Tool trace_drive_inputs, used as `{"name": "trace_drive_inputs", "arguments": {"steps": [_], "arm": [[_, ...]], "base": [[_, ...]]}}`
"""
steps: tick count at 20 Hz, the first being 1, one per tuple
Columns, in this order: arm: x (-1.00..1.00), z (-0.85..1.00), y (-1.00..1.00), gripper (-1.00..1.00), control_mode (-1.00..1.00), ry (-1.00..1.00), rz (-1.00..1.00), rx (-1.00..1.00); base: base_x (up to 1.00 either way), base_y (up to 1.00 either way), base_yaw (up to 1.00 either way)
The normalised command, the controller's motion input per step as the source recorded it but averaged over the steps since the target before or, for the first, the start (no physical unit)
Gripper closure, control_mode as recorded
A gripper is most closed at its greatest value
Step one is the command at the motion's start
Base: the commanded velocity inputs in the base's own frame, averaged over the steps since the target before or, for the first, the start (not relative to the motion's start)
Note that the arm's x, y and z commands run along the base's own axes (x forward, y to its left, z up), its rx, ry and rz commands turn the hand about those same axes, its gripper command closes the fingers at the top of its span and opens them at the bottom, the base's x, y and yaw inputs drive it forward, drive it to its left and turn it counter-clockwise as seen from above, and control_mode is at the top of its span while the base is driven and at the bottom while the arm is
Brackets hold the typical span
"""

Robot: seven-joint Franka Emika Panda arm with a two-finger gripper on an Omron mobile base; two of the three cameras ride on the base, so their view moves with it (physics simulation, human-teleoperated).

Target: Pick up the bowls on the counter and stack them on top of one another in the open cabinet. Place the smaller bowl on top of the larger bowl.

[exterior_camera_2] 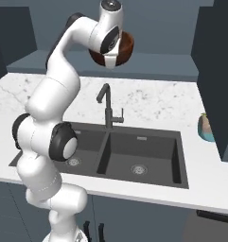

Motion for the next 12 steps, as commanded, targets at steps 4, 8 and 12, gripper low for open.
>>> {"name": "trace_drive_inputs", "arguments": {"steps": [4,8,12], "arm": [[-0.12,-0.17,-0.03,-1.00,-1.00,-0.02,0.00,0.00],[-1.00,-0.79,-0.15,-1.00,-1.00,-0.34,-0.07,0.00],[-1.00,-0.98,-0.19,-1.00,-1.00,-0.49,-0.12,0.00]], "base": [[0.00,0.00,0.00],[0.00,0.00,0.00],[0.00,0.00,0.00]]}}
